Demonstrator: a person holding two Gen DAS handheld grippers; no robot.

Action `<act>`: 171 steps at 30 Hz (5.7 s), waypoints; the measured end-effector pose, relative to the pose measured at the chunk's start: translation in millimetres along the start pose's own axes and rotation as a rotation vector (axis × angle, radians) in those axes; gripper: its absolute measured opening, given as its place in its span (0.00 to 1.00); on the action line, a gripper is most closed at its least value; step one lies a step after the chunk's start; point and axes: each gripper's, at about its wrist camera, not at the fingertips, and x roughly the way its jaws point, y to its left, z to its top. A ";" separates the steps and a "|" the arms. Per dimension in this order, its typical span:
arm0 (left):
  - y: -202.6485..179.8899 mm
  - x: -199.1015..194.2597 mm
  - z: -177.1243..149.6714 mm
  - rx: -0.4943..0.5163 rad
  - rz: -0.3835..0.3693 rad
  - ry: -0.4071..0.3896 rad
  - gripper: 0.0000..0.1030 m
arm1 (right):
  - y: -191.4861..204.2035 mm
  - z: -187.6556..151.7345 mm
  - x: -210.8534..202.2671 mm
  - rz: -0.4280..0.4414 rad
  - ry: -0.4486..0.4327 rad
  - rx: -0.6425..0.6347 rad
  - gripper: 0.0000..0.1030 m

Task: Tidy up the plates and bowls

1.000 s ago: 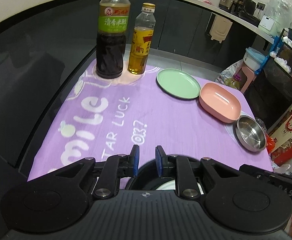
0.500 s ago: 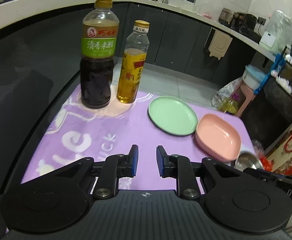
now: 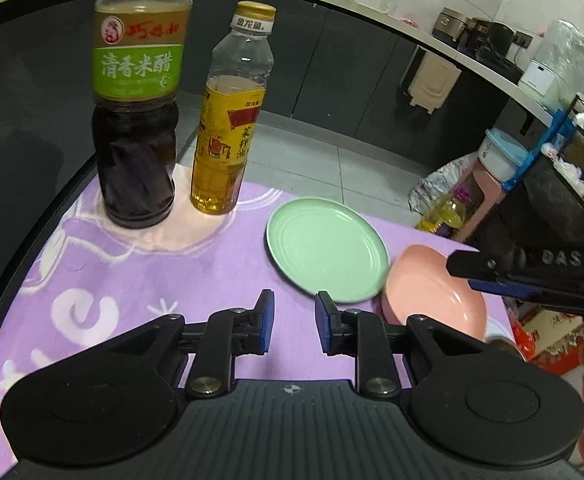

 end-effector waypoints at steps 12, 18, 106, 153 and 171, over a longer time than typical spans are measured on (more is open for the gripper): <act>11.1 74.0 18.6 -0.051 0.026 0.036 0.21 | -22.0 36.7 76.6 -0.017 0.023 0.022 0.35; 16.8 93.3 20.8 -0.106 0.005 0.045 0.21 | -30.6 44.2 102.5 -0.063 0.053 0.005 0.35; 160.8 -27.5 -69.9 -0.230 0.105 0.048 0.20 | 118.0 -110.9 60.7 0.074 0.263 -0.341 0.22; 6.8 -52.9 -54.3 -0.042 -0.024 0.014 0.27 | -54.5 -77.0 -53.8 0.055 0.013 -0.065 0.23; -48.2 -7.6 -44.8 -0.104 -0.101 0.088 0.27 | -93.5 -35.9 -62.3 -0.069 -0.116 0.045 0.39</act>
